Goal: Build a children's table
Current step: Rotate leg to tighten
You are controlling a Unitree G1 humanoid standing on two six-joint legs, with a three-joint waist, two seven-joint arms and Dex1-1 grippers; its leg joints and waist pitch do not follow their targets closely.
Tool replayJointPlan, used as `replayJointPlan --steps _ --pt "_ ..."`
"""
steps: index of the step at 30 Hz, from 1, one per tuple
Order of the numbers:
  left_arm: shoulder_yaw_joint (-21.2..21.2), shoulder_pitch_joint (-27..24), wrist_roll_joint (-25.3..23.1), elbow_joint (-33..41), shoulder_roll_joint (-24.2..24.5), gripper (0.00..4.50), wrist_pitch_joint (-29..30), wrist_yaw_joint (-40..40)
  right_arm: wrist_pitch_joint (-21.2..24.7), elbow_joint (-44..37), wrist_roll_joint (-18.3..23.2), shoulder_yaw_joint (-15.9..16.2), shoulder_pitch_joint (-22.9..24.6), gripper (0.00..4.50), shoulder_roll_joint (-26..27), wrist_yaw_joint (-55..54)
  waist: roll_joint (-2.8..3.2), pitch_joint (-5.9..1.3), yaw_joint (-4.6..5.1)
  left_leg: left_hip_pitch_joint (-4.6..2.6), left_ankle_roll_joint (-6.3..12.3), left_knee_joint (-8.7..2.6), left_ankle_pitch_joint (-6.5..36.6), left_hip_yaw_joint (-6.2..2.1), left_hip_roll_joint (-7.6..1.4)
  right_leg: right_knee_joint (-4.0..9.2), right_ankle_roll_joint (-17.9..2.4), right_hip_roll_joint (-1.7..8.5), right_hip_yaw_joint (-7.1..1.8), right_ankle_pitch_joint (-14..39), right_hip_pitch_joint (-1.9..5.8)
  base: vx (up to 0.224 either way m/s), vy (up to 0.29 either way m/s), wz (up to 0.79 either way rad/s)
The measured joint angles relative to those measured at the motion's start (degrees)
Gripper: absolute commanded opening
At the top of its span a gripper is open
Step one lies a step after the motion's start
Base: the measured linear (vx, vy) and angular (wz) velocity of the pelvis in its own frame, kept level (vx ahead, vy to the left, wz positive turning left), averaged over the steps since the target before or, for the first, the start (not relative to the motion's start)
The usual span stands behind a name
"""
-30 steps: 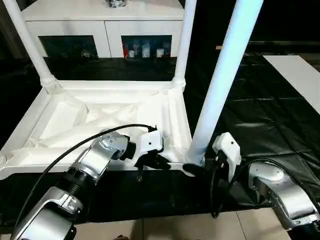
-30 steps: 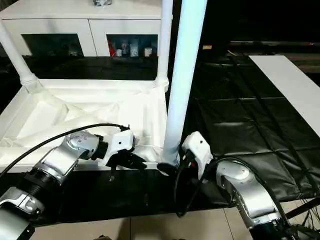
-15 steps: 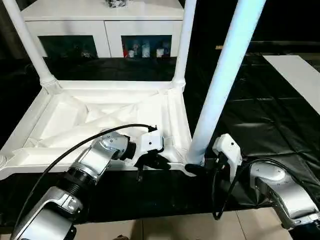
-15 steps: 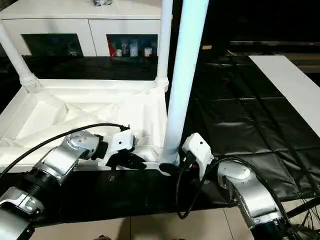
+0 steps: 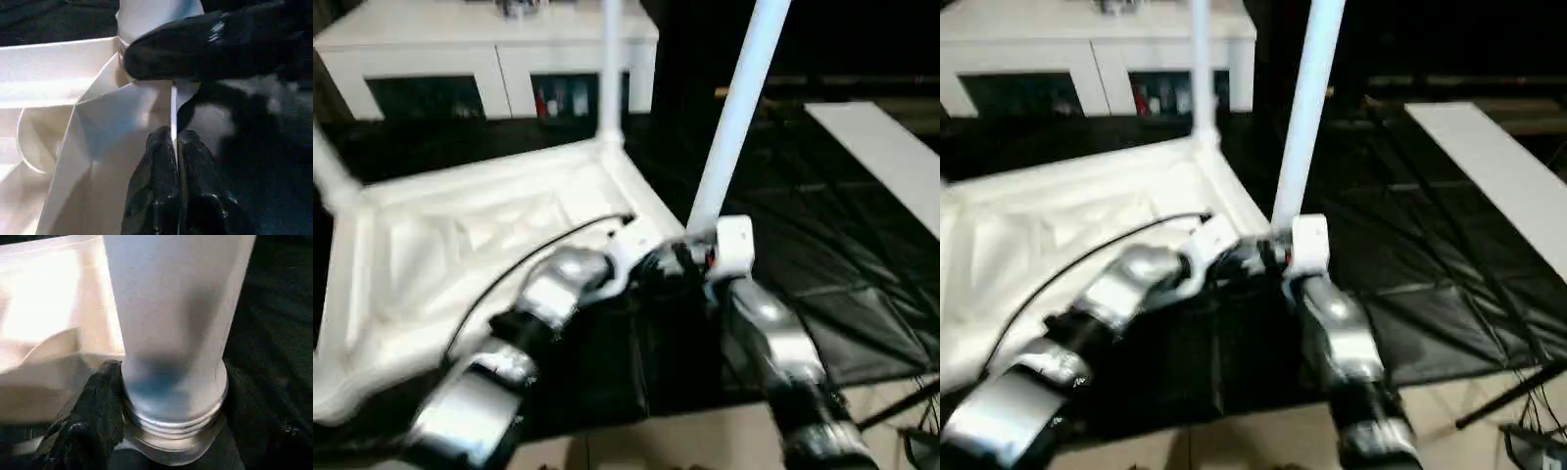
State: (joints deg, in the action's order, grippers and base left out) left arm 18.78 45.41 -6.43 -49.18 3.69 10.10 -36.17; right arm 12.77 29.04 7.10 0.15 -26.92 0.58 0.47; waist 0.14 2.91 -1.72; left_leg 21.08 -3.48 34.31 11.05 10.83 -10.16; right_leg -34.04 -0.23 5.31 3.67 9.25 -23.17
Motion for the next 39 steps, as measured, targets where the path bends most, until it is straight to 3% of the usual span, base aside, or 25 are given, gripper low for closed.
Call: replayJointPlan --steps 4,6,10,11,19,22,26,30,34,35,39 --pt "-0.31 1.25 -0.66 -2.46 -1.72 0.00 -1.34 2.54 -1.79 3.45 -0.62 -1.38 -2.40 2.70 1.92 -3.83 0.06 -0.04 -0.24 0.00 0.04 -0.09 -0.02 0.01 0.00 0.01 0.09 0.00 0.02 0.11 -0.02 0.000 0.000 0.00" --pt "-0.25 1.24 -1.03 -2.49 -1.73 0.00 -1.77 2.54 -2.31 3.43 -0.64 -1.43 -2.18 3.26 1.91 -3.62 0.06 -0.03 -0.29 0.01 0.09 -0.09 -0.04 0.03 0.00 0.02 0.09 0.00 0.01 0.11 -0.02 0.000 0.000 0.00" --pt "-0.27 1.14 -1.28 -2.90 -0.29 0.00 -3.21 3.21 -3.30 0.13 -0.45 -0.75 0.43 3.49 2.95 -1.58 0.02 0.00 0.13 0.00 0.09 -0.11 -0.04 0.04 -0.02 -0.01 0.09 -0.02 0.01 0.09 -0.09 0.000 0.000 0.00" --pt "-0.27 0.93 -1.28 -2.87 0.34 0.00 -3.84 2.75 -3.04 -1.35 -0.07 -0.97 1.63 3.74 2.52 -1.01 0.02 0.00 0.08 0.00 0.09 -0.14 -0.04 0.04 -0.02 -0.01 0.09 -0.02 0.01 0.09 -0.12 0.000 0.000 0.00" --pt "-0.17 -4.50 -0.52 5.71 5.32 0.00 -4.79 -6.38 1.37 -17.16 4.93 0.88 10.26 4.43 -9.34 15.68 0.37 -0.03 -0.21 -0.04 0.08 -0.35 -0.04 0.05 -0.06 0.00 0.18 -0.06 0.03 0.16 -0.12 0.000 0.000 0.00" --pt "0.65 -8.26 1.98 11.31 9.97 0.00 -6.32 -15.79 6.56 -23.47 8.84 2.20 14.59 4.43 -17.44 27.46 0.48 -0.03 -0.57 -0.05 0.08 -0.45 -0.04 0.05 -0.09 -0.03 0.21 -0.07 0.05 0.20 -0.09 0.000 0.000 0.00" --pt "2.96 -11.14 4.88 17.12 15.08 0.00 -6.56 -27.77 7.30 -27.29 10.00 6.26 17.71 4.43 -24.32 38.91 0.47 -0.03 -0.96 -0.10 0.06 -0.41 -0.04 0.05 -0.13 -0.03 0.40 -0.07 0.07 0.31 -0.07 0.000 0.000 0.00" --pt "4.91 -12.32 6.13 21.10 16.67 0.00 -4.31 -33.86 7.84 -27.94 10.43 8.31 17.76 4.43 -26.16 43.82 0.32 0.05 -1.52 -0.04 0.07 -0.32 -0.04 0.23 -0.12 0.00 0.38 0.00 -0.04 0.30 -0.04 0.000 0.000 0.00" --pt "5.01 -12.77 6.19 22.28 17.00 0.00 -3.60 -34.72 9.09 -27.72 10.67 9.48 17.12 4.43 -26.43 46.34 0.22 0.05 -1.60 -0.03 0.07 -0.31 -0.04 0.26 -0.12 -0.02 0.17 0.01 -0.04 0.17 -0.04 0.000 0.000 0.00" --pt "5.00 -12.77 6.19 22.28 17.01 0.00 -3.60 -34.70 9.08 -27.54 10.46 9.86 16.59 4.18 -26.40 46.52 0.22 0.06 -1.62 -0.03 0.07 -0.31 -0.04 0.26 -0.13 -0.02 0.18 0.01 -0.04 0.18 -0.05 0.000 0.000 0.00" --pt "5.01 -12.75 6.17 22.35 17.01 0.00 -3.34 -34.66 8.79 -26.87 9.21 11.05 15.40 3.98 -26.81 47.62 0.14 0.06 -1.66 -0.03 0.07 -0.31 -0.04 0.26 -0.14 -0.03 0.22 0.01 -0.03 0.20 -0.05 0.000 0.000 0.00"
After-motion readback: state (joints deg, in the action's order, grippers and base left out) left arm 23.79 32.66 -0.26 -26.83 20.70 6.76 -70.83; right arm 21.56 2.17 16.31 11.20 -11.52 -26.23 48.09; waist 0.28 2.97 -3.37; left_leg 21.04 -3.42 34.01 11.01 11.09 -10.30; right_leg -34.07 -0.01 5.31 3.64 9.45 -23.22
